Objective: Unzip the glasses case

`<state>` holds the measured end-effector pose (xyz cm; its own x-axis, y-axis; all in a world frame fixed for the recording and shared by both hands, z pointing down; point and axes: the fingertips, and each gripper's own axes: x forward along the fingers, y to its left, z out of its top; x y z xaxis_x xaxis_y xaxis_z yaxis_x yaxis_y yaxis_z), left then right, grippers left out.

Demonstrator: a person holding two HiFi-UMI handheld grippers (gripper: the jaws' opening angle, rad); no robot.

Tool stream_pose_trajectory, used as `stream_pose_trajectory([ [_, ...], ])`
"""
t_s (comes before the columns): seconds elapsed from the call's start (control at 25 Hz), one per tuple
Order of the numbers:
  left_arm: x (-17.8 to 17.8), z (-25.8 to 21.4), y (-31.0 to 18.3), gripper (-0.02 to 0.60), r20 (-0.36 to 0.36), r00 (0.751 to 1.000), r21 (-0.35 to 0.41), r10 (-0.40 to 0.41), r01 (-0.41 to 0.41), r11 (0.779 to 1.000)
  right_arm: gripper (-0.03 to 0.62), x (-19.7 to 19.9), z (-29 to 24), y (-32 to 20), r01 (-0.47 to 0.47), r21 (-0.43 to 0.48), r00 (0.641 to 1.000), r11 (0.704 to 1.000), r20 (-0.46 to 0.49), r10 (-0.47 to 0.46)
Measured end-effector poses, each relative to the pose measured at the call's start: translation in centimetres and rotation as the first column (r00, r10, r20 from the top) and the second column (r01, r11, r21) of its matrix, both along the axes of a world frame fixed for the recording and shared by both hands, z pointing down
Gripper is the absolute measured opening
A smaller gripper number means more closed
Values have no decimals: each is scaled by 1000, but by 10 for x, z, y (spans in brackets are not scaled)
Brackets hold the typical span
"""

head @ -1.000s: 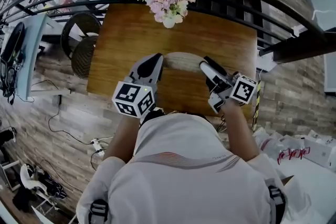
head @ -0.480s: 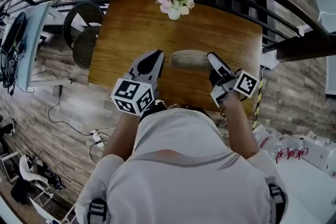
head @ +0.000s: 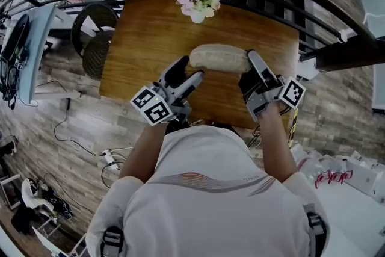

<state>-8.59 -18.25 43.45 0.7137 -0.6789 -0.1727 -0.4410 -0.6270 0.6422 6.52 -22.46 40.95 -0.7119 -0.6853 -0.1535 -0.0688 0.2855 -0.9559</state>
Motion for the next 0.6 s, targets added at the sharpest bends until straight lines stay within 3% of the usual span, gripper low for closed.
stream_pose_trajectory([
  [0.24,27,-30,-5,336,-60,995,106,81,-74,992,318,-14,-7,4,36,-31,993,999,112,-32],
  [0.6,32,-66,-8,344,-123,989,197,78,-53,979,314,-40,-16,15,115,-55,965,992,242,-98],
])
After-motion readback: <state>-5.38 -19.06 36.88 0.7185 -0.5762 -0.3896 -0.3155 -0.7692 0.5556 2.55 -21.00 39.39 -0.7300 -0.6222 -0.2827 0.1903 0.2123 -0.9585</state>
